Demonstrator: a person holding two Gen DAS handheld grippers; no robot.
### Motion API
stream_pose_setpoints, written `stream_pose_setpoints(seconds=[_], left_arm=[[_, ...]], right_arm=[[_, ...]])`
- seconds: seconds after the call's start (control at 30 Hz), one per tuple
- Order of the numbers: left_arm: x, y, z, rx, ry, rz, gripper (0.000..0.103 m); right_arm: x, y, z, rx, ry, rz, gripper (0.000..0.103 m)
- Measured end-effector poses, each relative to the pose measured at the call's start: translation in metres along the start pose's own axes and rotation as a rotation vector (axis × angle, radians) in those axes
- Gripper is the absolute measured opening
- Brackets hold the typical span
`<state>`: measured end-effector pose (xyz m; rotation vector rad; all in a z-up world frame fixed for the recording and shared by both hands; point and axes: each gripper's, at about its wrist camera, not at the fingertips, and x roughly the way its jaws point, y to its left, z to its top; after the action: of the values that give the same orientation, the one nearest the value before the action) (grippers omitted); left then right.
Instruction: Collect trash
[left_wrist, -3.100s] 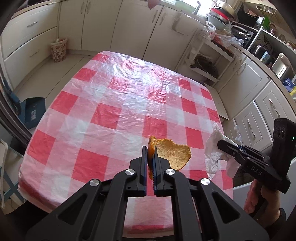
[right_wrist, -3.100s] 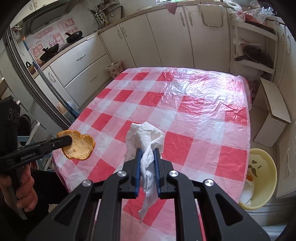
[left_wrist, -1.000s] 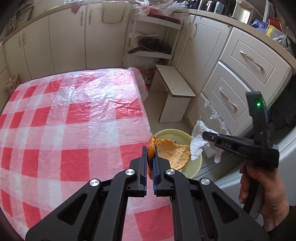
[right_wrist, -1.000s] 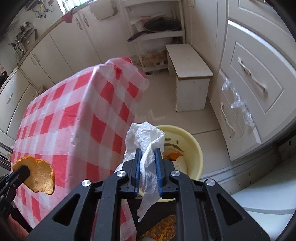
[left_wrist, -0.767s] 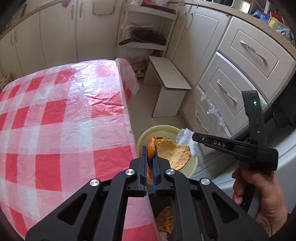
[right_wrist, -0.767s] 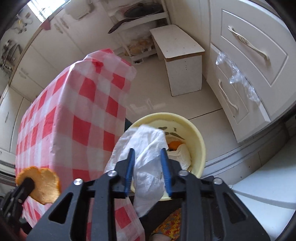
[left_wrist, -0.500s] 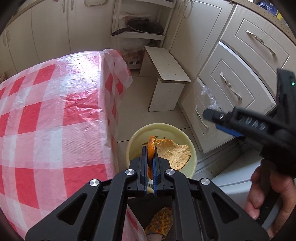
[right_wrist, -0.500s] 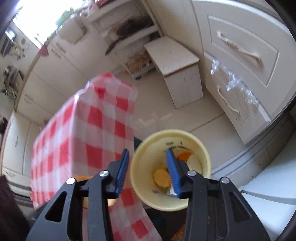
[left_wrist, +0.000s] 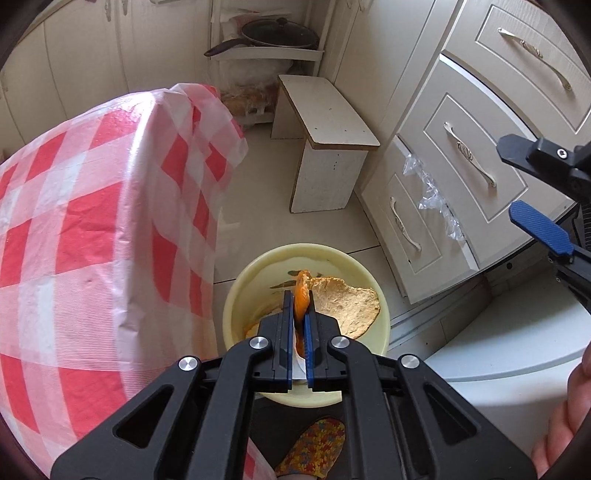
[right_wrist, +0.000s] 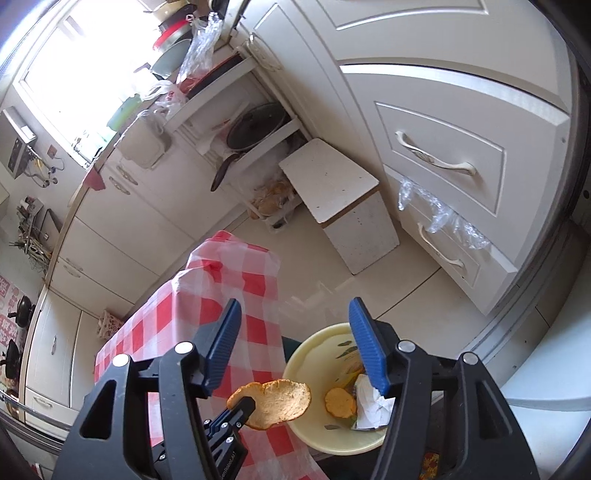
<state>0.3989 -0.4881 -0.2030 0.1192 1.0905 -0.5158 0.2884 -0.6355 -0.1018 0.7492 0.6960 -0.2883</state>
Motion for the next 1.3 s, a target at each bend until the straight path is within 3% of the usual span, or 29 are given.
stream_pose_setpoints(seconds=[0.2,0.23,0.3,0.33,0.5,0.83,1.3], left_arm=[[0.025,-0.015,-0.003,0.01,0.058,0.028,0.008],[0.029,-0.015,-0.003,0.003,0.066,0.034,0.013],[0.035,-0.015,-0.004,-0.012,0.083,0.06,0.036],[0.037,-0.014,-0.004,-0.017,0.084,0.077,0.041],[0.032,-0.011,-0.006,-0.014,0.083,0.099,0.051],[-0.042,0.003,-0.016,0.022,-0.054,0.117,0.068],[-0.173,0.091,-0.071,0.002,-0.182,0.229,0.082]], right_arm=[[-0.005,-0.006,0.001,-0.002,-0.007,0.001,0.059],[-0.005,-0.007,0.001,-0.004,-0.007,0.002,0.059],[-0.005,-0.007,0.001,-0.005,-0.007,0.006,0.059],[-0.006,-0.007,0.001,-0.004,-0.008,0.007,0.059],[-0.006,-0.005,0.001,-0.004,-0.007,0.012,0.059],[0.008,0.007,-0.009,-0.058,0.03,-0.083,0.074],[0.021,0.053,-0.057,-0.251,0.155,-0.158,0.079]])
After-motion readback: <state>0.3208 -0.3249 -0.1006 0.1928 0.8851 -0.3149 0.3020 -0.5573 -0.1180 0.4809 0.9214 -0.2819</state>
